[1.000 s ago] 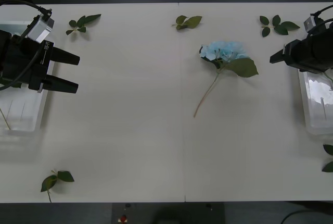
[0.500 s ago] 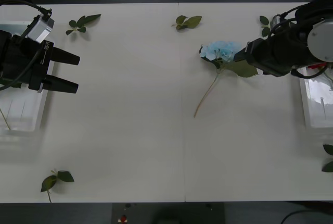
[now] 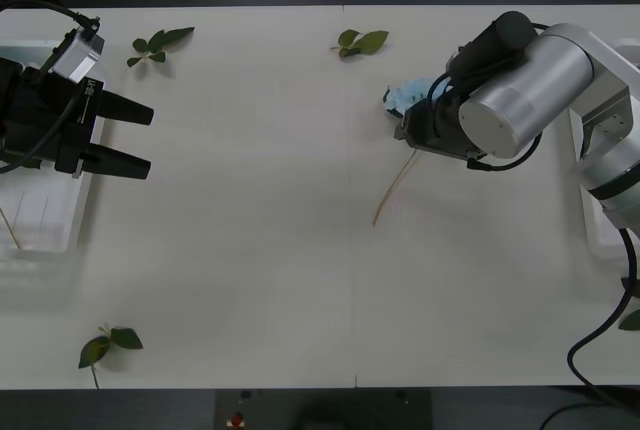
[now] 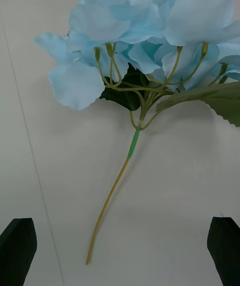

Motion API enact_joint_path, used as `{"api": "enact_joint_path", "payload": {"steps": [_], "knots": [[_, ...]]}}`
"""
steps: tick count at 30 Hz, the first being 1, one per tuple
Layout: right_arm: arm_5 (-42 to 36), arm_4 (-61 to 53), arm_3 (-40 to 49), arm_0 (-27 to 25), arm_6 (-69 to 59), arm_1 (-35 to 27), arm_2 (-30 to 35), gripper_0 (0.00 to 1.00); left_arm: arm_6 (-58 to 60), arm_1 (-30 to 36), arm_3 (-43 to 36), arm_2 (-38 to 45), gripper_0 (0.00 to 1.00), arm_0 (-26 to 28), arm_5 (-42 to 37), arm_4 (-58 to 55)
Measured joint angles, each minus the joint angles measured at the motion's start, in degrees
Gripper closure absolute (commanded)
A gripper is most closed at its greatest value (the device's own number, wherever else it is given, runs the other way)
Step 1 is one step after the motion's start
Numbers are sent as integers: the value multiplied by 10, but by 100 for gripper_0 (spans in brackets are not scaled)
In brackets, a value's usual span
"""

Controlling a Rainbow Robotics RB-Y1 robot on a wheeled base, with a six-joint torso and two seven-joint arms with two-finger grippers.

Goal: Put the red flowers into the right box and the blue flowers into the left box

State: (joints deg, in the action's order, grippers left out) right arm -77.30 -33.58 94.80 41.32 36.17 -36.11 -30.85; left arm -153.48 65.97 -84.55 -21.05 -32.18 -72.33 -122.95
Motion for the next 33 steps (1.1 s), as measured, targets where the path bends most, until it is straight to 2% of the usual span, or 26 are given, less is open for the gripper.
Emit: {"api": "enact_joint_path", "payload": {"steps": [8,16,24,33], "knots": [[15,42,-71,5,0,44,-2,0,0,0,0,0,0,0,0,0],[58,68,-164,44,0,77,-42,0,0,0,0,0,0,0,0,0],[85,89,-216,51,1,114,-37,0,0,0,0,0,0,0,0,0],[122,97,-278,61,5,129,-37,0,0,0,0,0,0,0,0,0]]}}
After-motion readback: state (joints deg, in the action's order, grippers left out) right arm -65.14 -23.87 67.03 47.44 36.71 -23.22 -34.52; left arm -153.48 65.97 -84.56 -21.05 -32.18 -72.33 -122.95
